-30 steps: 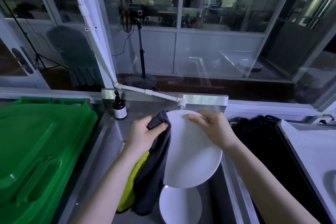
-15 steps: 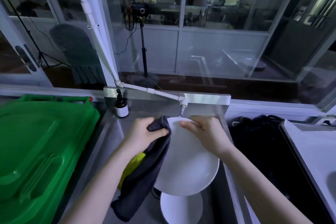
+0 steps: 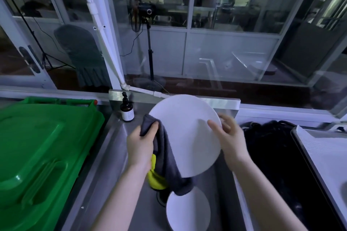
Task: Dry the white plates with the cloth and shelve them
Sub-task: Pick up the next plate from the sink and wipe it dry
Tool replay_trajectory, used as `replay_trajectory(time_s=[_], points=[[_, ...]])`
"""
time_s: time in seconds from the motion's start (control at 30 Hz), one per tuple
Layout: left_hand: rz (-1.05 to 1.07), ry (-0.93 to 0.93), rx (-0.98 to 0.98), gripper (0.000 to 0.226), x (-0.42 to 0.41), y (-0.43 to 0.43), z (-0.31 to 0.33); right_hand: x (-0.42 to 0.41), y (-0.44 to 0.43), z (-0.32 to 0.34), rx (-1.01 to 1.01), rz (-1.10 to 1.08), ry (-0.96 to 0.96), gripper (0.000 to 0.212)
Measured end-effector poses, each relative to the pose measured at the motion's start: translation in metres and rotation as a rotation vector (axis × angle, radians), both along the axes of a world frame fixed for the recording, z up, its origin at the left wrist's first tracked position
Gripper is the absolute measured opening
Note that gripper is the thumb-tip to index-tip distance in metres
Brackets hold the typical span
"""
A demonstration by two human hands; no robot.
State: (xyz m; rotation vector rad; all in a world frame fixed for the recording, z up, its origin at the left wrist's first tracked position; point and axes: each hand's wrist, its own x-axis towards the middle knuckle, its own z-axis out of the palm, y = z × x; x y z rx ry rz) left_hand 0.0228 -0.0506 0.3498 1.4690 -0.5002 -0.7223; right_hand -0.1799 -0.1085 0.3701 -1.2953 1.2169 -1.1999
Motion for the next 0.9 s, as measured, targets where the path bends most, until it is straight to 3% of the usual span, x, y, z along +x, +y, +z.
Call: replay_trajectory(time_s=[0.03, 0.1, 0.17, 0.23, 0.33, 0.43, 0.5, 0.67, 0.73, 0.8, 0.9], points=[[-0.061, -0.103, -0.005, 0.02, 0.001, -0.001, 0.005, -0.006, -0.005, 0.012, -0.055, 0.094, 0.015, 0.016], [-0.217, -0.341, 0.004, 0.024, 0.001, -0.004, 0.016, -0.009, -0.013, 0.032, -0.15, 0.299, 0.228, 0.009], [-0.387, -0.493, -0.008, 0.032, -0.001, -0.009, 0.023, -0.003, -0.017, 0.043, -0.224, 0.462, 0.556, 0.035], [-0.483, -0.482, -0.018, 0.032, 0.0, -0.011, 0.025, 0.003, -0.016, 0.046, -0.293, 0.458, 0.697, 0.052], [-0.384, -0.346, -0.011, 0.024, 0.002, -0.006, 0.017, 0.001, -0.015, 0.042, -0.342, 0.34, 0.6, 0.057], [-0.139, 0.007, 0.0, 0.015, -0.003, 0.001, 0.0, -0.002, -0.011, 0.028, -0.131, 0.1, 0.185, 0.055], [-0.071, 0.157, -0.019, 0.01, -0.004, 0.003, -0.008, 0.002, -0.005, 0.016, -0.032, -0.003, 0.044, 0.053], [-0.232, -0.14, 0.06, 0.022, 0.011, 0.0, -0.001, -0.003, -0.01, 0.009, -0.071, 0.137, 0.253, 0.052], [-0.41, -0.367, 0.074, 0.018, 0.013, -0.005, 0.008, 0.001, -0.011, 0.013, -0.188, 0.292, 0.455, 0.043], [-0.608, -0.505, 0.092, 0.013, 0.008, -0.009, 0.016, 0.008, -0.007, 0.012, -0.321, 0.375, 0.592, 0.056], [-0.515, -0.45, 0.088, 0.01, 0.009, -0.01, 0.014, 0.003, -0.009, 0.01, -0.26, 0.312, 0.522, 0.046]])
